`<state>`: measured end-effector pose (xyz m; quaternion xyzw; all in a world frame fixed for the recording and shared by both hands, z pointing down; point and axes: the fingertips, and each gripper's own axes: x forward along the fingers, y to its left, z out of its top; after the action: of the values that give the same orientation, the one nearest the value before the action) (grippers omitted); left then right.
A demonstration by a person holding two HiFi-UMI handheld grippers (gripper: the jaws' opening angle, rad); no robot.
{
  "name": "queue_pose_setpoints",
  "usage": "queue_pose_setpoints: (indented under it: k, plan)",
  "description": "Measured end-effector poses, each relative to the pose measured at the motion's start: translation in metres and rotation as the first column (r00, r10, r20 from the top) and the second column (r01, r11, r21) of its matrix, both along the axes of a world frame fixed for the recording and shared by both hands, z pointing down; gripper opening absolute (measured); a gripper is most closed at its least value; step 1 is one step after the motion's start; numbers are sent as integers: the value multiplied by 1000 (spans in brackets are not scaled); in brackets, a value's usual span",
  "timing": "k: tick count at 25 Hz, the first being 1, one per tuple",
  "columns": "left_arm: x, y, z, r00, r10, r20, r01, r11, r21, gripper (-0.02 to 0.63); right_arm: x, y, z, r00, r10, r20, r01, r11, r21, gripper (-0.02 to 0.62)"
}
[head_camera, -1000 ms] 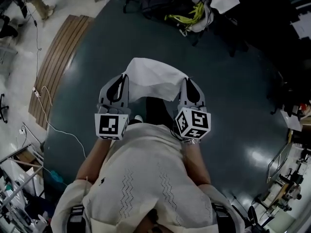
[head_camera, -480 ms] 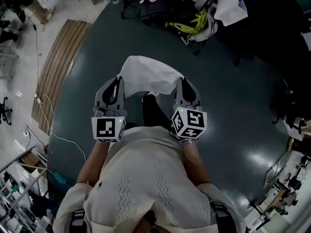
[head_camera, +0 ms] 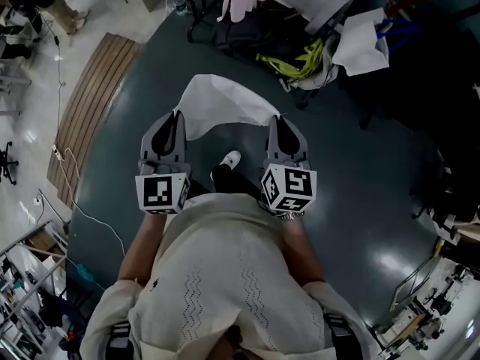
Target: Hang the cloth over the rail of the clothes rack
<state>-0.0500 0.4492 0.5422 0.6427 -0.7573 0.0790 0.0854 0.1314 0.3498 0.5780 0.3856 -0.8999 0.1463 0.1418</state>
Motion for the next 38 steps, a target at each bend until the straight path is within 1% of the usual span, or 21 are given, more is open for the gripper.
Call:
queue_pose_setpoints:
  k: [4,8,14,20,24,28,30,32,34,38]
  plan:
    - [-2,-41,0,1000,-4,-8,4,1000,4,18,-2,-39,3,1000,8,3,-8,1000,-3,29]
    - [-1,-72,-1,1000,15,-2,-15,1000,1,18,5,-72,7,999,41,-3,-41,999,-8,29]
    - [-9,-104,3,999,36,-15,-35,999,9,18,10,-94,12,996,82,-17,-82,997,-12,29]
    - [-13,-140,1,994,107,-35,-106,994,23,18,27,-112,12,986,157,-53,-158,987,-11,29]
    - [-24,-171,10,983,173,-58,-171,985,35,18,27,-130,15,970,227,-89,-229,974,-5,29]
    - [-36,-223,26,962,258,-84,-256,966,37,18,23,-155,26,946,305,-107,-307,952,-9,29]
    - [-45,-255,29,949,303,-90,-301,953,40,18,25,-173,31,924,363,-122,-367,930,-17,29]
    - [-58,-287,29,934,347,-84,-345,938,44,18,23,-192,34,896,423,-133,-430,903,-25,29]
    - [-72,-319,27,918,390,-73,-387,921,50,18,15,-212,33,876,462,-140,-469,883,-23,29]
    - [-91,-376,22,877,478,-56,-474,877,76,18,-16,-253,27,861,483,-158,-489,872,0,29]
